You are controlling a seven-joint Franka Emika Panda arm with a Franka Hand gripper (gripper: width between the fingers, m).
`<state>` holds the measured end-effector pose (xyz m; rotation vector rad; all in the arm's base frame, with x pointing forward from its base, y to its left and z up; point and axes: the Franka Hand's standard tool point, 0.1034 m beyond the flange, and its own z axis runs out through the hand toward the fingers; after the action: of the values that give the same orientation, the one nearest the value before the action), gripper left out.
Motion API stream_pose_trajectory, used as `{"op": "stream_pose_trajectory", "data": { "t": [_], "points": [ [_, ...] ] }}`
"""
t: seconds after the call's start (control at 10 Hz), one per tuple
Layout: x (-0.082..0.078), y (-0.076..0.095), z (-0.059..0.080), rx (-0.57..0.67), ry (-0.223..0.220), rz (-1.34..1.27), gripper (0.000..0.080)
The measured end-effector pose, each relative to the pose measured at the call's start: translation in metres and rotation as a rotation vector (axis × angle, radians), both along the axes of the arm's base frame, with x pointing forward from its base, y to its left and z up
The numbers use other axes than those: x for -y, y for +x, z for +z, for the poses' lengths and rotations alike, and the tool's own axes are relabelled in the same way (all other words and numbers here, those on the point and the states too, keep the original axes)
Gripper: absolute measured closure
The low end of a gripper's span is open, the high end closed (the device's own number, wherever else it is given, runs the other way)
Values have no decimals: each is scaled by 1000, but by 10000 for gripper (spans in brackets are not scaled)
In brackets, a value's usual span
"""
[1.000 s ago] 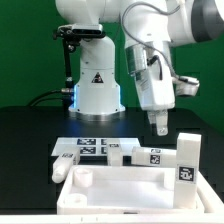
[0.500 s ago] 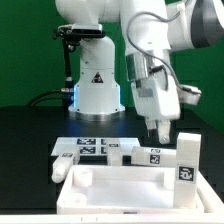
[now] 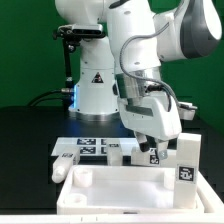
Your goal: Assemble desk
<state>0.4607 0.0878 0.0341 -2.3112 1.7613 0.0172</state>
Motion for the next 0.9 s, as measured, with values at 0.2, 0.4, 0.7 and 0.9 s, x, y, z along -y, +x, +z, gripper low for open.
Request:
{"op": "stream_pose_trajectory", "data": {
  "t": [0.2, 0.4, 0.7, 0.9],
  "points": [
    [2, -2, 5, 6, -3, -4, 151],
    [2, -3, 4, 4, -3, -4, 151],
    [8, -11, 9, -15, 31, -49, 151],
    [8, -22, 13, -43, 63, -78, 151]
  ]
}}
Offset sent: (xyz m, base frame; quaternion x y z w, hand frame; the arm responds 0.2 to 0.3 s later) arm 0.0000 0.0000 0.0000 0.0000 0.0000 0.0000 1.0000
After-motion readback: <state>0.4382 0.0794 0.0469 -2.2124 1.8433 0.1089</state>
